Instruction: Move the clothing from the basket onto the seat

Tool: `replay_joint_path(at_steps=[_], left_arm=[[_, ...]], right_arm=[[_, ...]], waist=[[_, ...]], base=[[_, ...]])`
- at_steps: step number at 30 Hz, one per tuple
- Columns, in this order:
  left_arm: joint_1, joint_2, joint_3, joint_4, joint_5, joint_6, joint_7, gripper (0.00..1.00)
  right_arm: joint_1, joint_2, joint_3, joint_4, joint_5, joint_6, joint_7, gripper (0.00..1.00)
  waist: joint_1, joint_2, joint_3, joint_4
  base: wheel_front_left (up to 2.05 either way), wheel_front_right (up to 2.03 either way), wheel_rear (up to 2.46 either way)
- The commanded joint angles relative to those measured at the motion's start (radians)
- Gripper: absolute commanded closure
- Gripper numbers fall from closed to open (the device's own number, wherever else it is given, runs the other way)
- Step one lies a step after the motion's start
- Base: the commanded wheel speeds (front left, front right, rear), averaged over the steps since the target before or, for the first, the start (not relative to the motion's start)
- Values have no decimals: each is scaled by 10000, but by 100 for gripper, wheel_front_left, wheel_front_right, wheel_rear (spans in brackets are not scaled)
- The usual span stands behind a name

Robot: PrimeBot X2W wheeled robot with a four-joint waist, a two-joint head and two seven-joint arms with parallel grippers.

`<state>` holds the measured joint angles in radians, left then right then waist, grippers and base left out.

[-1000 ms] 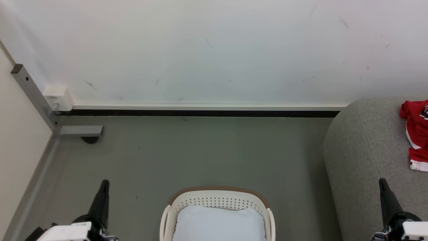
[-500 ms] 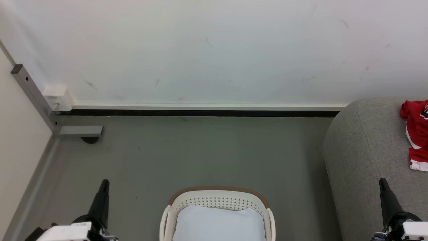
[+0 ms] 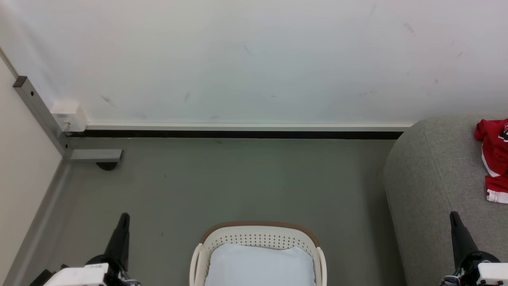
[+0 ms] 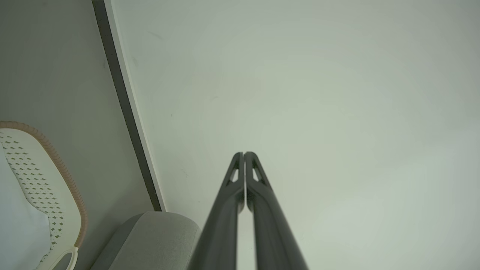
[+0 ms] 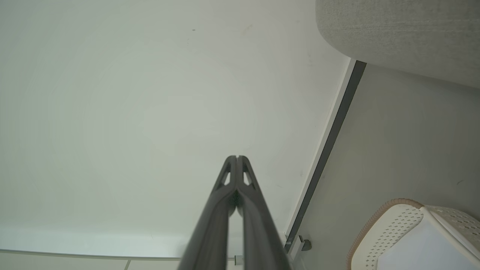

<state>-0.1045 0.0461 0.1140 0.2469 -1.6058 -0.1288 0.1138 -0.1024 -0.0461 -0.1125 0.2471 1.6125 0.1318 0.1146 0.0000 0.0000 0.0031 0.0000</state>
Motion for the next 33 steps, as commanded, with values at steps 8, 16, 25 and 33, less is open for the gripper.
replay_joint_path(at_steps=[8,16,25,33], left_arm=[[-90,76,24,-35,-128,-48,44,100],[-90,76,24,-36,-128,-48,43,100],[-90,76,23,-35,-127,-48,41,100],[-90,76,23,-35,-123,-48,43,100]], right_arm=[[-121,-77,-39,-50,8,-21,27,100],[-121,-77,-39,-50,9,-21,27,100],[-122,-77,-39,-50,9,-21,27,100],[-122,-77,-39,-50,9,-21,28,100]], waist=[[0,0,0,0],[0,0,0,0],[0,0,0,0],[0,0,0,0]], base=[[0,0,0],[0,0,0],[0,0,0],[0,0,0]])
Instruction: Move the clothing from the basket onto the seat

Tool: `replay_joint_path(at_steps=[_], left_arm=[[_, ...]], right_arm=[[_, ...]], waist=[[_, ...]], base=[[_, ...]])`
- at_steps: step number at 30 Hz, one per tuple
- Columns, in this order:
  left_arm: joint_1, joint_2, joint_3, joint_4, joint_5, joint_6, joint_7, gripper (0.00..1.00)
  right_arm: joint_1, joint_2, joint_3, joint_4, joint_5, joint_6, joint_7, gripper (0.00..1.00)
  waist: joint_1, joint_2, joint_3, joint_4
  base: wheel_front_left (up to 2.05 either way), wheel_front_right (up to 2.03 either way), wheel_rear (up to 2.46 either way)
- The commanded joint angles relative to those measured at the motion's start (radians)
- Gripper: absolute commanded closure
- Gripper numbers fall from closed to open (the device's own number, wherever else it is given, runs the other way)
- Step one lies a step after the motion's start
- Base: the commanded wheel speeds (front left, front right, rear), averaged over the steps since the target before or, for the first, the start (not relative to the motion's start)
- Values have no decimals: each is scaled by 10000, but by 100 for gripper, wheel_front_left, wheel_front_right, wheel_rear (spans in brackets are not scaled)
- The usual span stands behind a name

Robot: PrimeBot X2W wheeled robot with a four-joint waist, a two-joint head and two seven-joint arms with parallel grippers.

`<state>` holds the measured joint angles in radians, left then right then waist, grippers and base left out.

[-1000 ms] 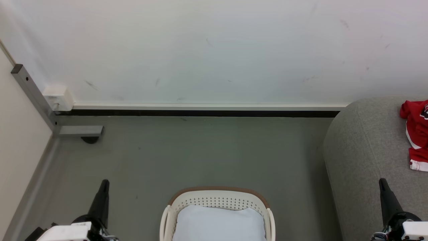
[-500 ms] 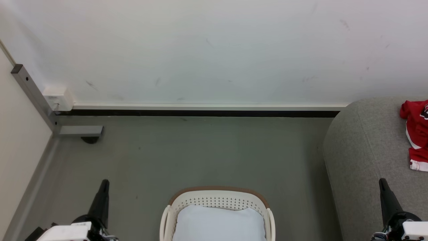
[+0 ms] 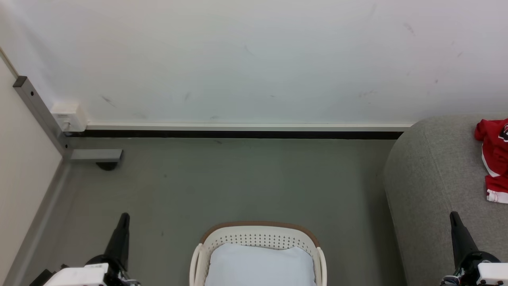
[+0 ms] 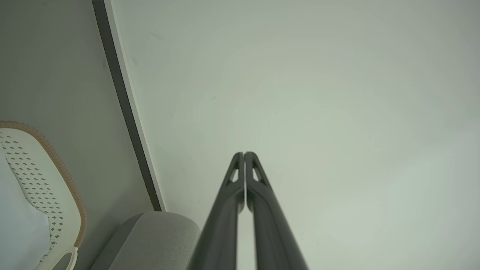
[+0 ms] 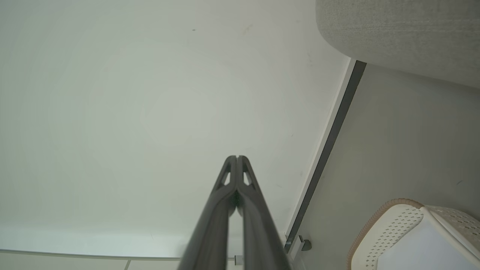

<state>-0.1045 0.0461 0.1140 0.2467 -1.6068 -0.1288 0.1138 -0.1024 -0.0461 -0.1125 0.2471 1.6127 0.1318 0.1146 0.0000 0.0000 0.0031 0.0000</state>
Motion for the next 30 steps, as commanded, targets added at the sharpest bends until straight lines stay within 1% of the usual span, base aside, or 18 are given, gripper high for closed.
replay_joint_path(at_steps=[1,30], left_arm=[[-90,76,23,-34,-113,-48,43,100],[-89,75,22,-35,-114,-49,42,100]], right_arm=[[-122,-77,-39,-50,7,-21,26,100],[-122,-77,-38,-51,7,-21,26,100]], waist=[[0,0,0,0],[0,0,0,0]], base=[[0,0,0],[0,0,0]])
